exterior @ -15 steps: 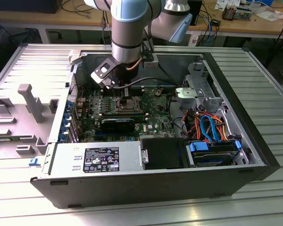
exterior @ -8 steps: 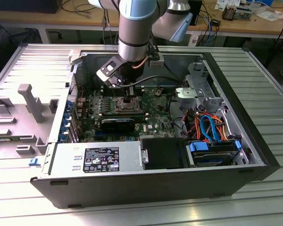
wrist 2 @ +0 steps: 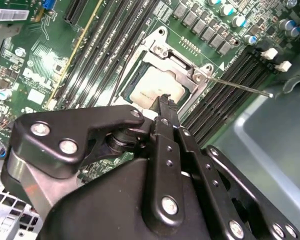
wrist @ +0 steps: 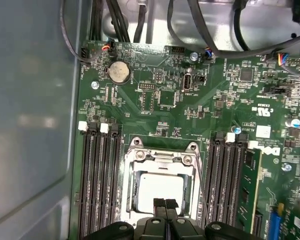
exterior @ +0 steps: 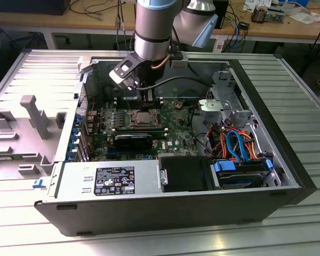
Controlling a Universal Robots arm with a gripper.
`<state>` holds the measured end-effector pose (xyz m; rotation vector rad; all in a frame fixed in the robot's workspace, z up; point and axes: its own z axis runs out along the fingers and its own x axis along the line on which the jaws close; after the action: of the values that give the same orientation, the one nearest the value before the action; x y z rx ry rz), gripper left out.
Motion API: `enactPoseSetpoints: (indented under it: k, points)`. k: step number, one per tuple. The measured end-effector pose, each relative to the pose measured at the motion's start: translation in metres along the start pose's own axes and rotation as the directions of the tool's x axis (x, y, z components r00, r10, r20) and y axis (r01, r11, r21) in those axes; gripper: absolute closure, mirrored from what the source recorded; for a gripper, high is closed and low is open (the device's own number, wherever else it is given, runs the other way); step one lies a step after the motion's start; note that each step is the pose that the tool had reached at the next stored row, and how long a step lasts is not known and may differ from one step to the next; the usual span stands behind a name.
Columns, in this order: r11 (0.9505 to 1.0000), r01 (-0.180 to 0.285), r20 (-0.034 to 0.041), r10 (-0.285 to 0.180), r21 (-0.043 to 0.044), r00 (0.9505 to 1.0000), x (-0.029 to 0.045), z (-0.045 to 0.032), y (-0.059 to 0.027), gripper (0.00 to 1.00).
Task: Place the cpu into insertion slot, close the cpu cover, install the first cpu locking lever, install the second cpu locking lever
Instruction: 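Close the cpu cover, then install the first cpu locking lever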
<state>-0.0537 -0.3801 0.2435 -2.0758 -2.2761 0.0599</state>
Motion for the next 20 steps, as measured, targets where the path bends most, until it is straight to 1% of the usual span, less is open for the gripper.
enactPoseSetpoints:
  k: [1, 3, 18, 20]
  points:
    - [1.0, 0.0, 0.0, 0.0, 0.0, 1.0, 0.0, -0.0023, -0.0001, 0.89]
    - [1.0, 0.0, -0.0003, 0.0, -0.0002, 1.0, 0.0001, -0.0038, -0.0002, 0.89]
    - [1.0, 0.001, -0.0004, -0.001, -0.0001, 1.0, 0.0001, -0.0039, -0.0003, 0.89]
    - [0.9999, 0.014, 0.0007, -0.014, 0.0003, 0.9999, 0.0, -0.004, -0.0003, 0.89]
